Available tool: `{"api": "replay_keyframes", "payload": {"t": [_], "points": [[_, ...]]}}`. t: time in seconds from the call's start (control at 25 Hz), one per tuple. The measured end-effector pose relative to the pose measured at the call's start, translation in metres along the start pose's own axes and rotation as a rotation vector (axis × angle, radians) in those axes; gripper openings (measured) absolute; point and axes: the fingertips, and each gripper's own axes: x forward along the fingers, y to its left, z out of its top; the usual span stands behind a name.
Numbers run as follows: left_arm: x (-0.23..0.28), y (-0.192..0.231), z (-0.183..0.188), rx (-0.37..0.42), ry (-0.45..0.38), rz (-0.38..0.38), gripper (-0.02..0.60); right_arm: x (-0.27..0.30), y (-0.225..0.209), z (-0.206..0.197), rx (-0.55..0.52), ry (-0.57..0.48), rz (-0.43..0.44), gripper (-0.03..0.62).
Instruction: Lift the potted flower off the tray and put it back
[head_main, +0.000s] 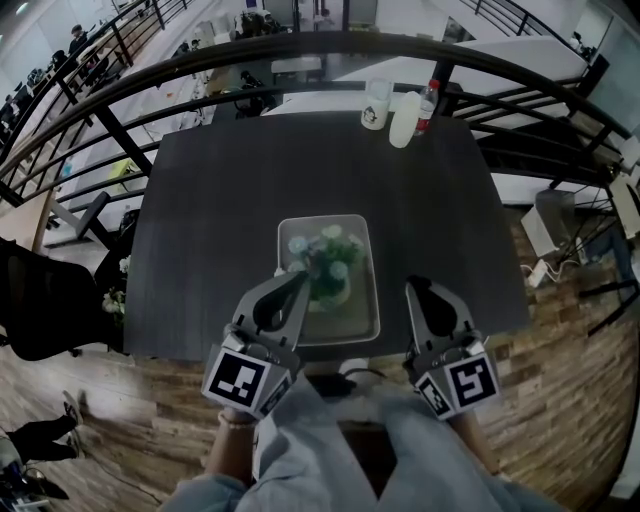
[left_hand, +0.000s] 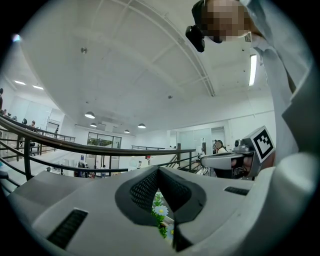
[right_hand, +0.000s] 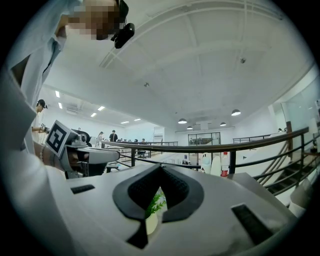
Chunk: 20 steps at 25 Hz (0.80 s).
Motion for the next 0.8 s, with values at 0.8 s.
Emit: {"api": "replay_keyframes", "payload": {"t": [0.8], "points": [[-0.0035, 0.0033, -0.0025, -0.012, -0.006, 0.011, 0.002, 0.0015, 0.0045, -0.0020, -0.004, 0.015, 0.013, 0.003]]}}
